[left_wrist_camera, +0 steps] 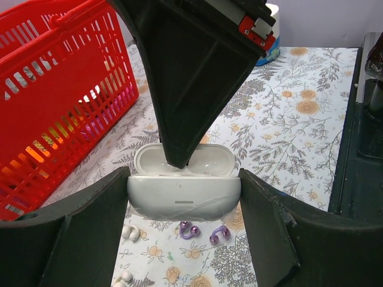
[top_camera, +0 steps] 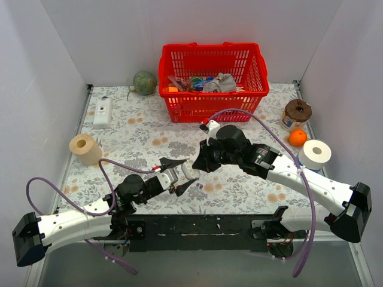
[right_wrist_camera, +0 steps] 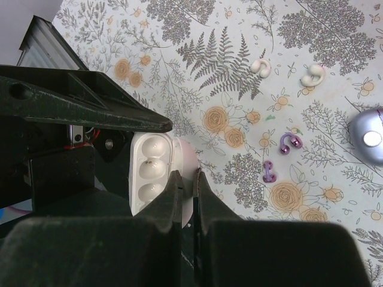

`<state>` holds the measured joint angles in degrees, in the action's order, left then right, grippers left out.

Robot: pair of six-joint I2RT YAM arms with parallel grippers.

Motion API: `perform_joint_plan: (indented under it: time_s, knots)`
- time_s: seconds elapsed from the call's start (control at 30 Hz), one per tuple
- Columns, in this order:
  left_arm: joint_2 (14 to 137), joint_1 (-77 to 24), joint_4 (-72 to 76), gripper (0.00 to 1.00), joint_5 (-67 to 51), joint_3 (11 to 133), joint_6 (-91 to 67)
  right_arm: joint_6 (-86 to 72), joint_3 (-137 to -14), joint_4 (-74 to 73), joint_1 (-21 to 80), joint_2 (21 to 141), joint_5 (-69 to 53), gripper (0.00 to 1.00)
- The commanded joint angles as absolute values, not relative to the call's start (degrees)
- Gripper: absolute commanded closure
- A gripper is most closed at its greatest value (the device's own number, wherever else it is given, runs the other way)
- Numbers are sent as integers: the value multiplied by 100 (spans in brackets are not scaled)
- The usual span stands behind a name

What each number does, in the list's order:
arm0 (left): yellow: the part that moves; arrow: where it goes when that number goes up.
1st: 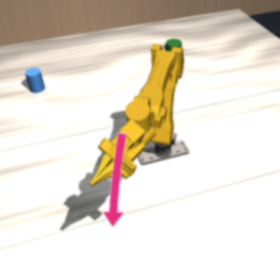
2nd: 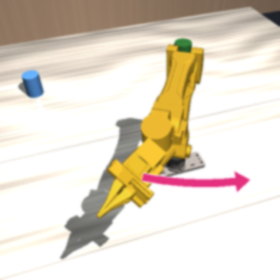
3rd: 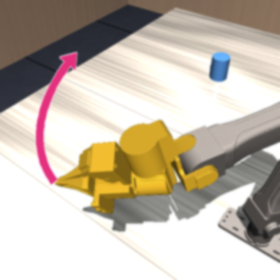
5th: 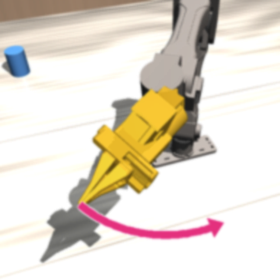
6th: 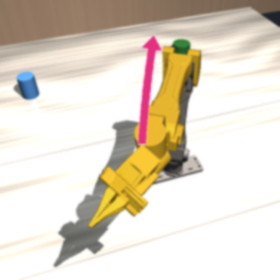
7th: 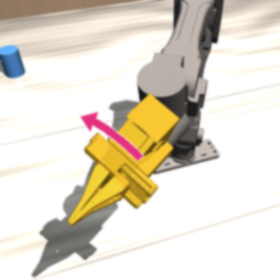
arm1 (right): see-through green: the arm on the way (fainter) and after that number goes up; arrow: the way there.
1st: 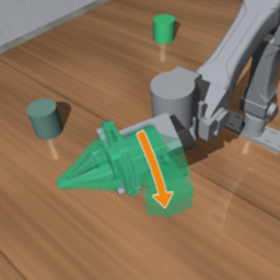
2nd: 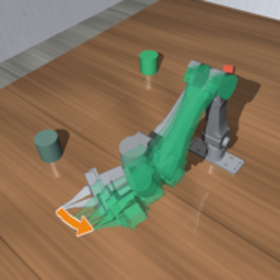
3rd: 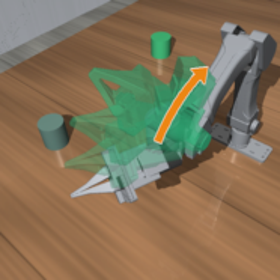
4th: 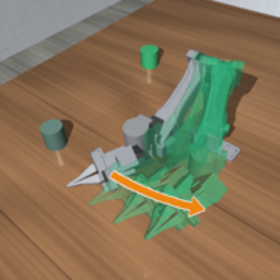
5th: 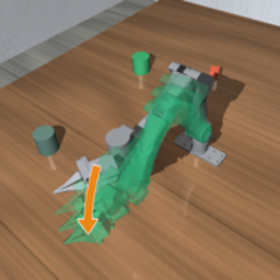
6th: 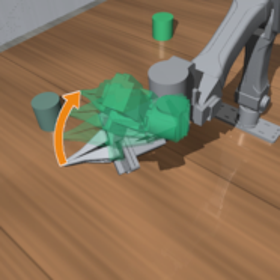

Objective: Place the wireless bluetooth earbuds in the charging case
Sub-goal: Open the charging case.

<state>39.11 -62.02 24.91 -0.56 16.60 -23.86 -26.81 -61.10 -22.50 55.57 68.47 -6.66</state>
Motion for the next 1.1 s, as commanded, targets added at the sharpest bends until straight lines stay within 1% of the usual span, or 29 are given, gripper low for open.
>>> perform_joint_plan:
  time_s: [0.0,0.03,0.1,0.13,0.23,0.3,0.33,0.37,0.43,0.63,0.73,0.97,1.07]
  knots:
    - [3876,-6231,2610,92,95,1784,-2566,-2312,-6460,-2241,5581,6768,-528,99]
    - [3893,-6223,2593,81,210,1802,-2653,-2268,-6495,-2276,5607,6741,-484,99]
    - [3972,-6231,2523,70,368,1837,-2768,-2111,-6626,-2399,5625,6706,-352,99]
    - [4007,-6231,2470,54,508,1907,-2908,-2048,-6688,-2452,5634,6689,-308,99]
    - [4131,-6231,2312,40,703,1995,-3102,-1785,-6924,-2654,5651,6653,-150,99]
    - [4148,-6231,2303,34,922,2048,-3242,-1644,-7057,-2785,5660,6627,-193,99]
    - [4131,-6231,2338,28,1079,2048,-3321,-1522,-7119,-2804,5660,6610,-185,99]
    - [4122,-6231,2390,10,1299,2057,-3435,-1486,-7163,-2821,5660,6575,-158,99]
    - [4052,-6231,2382,2,1450,2100,-3472,-1328,-7250,-2961,5660,6522,-106,99]
    - [3841,-6223,2224,2,1740,2162,-3752,-1099,-7479,-3208,5669,6381,-26,99]
    - [3744,-6223,2031,2,1960,2346,-4314,-932,-7523,-3313,5695,6328,263,99]
    - [4034,-6223,381,2,1442,3348,-5167,-633,-7357,-3594,5783,6135,1237,99]
    - [4017,-6223,159,2,882,3576,-5186,-598,-7234,-3595,5845,6012,1563,99]
